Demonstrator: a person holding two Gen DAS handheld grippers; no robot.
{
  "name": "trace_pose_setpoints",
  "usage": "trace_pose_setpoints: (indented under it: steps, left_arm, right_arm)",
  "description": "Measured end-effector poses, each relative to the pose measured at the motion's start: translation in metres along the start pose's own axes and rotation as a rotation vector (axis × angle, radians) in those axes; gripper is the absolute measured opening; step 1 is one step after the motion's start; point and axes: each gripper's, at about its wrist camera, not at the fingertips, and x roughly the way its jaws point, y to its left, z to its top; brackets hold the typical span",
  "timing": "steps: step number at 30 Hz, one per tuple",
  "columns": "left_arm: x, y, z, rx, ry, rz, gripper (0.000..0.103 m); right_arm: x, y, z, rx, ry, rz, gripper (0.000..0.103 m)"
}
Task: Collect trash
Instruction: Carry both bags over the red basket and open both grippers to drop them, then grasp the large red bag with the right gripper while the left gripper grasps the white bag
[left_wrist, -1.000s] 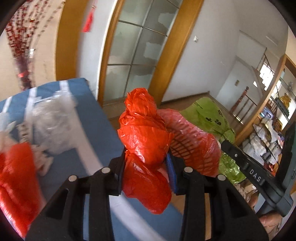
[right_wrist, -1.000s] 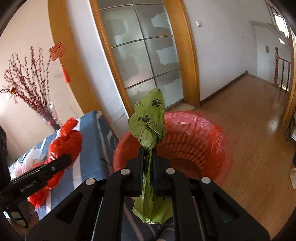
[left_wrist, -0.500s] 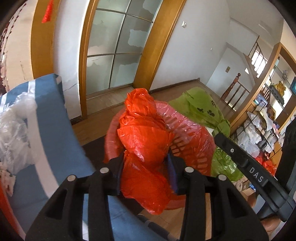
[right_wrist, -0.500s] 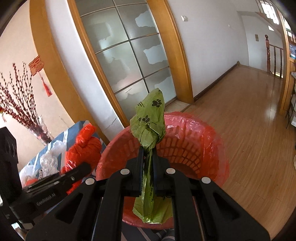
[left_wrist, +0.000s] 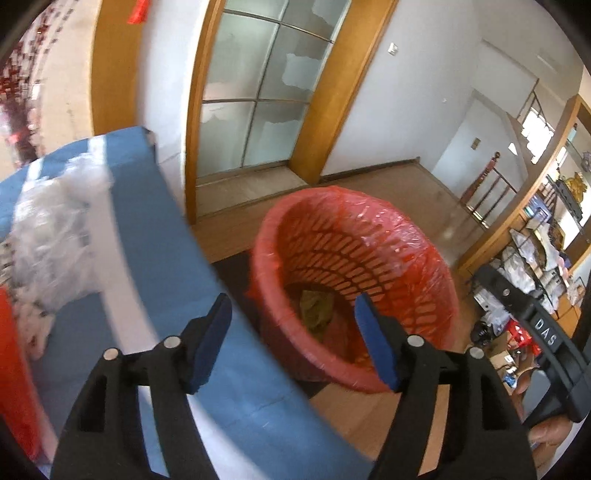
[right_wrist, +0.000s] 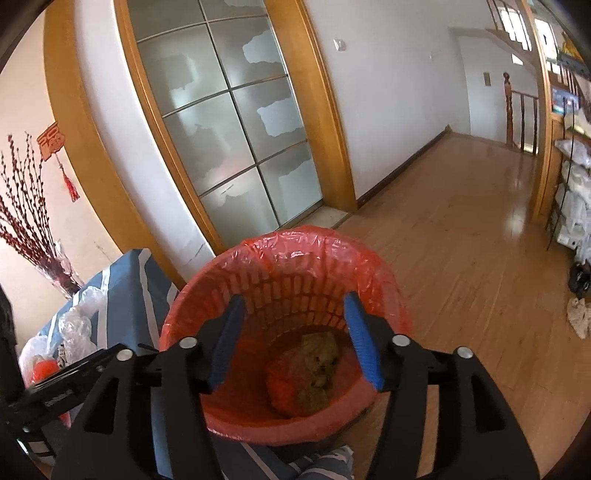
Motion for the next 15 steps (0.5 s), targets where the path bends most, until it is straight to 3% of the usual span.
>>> trace_pose_setpoints:
  steps: [6,8,15]
  left_arm:
    - [-0.051,0.018,-0.023,0.001,-0.068,0.077,0.072]
    - [-0.069,0.024,-0.028,0.003,-0.097,0.110,0.074]
    - [-0.138,0.061,-0.045,-0.041,-0.210,0.228,0.078]
  right_arm:
    - [-0.017,0.024,-0.009,-0.098,-0.029,-0.001,0.068]
    - [-0.024,0.035,-0.012,-0.117,-0.034,0.031,0.073]
    - [-0.041,0.084,-0.027,-0.198,-0.009,0.158,0.075]
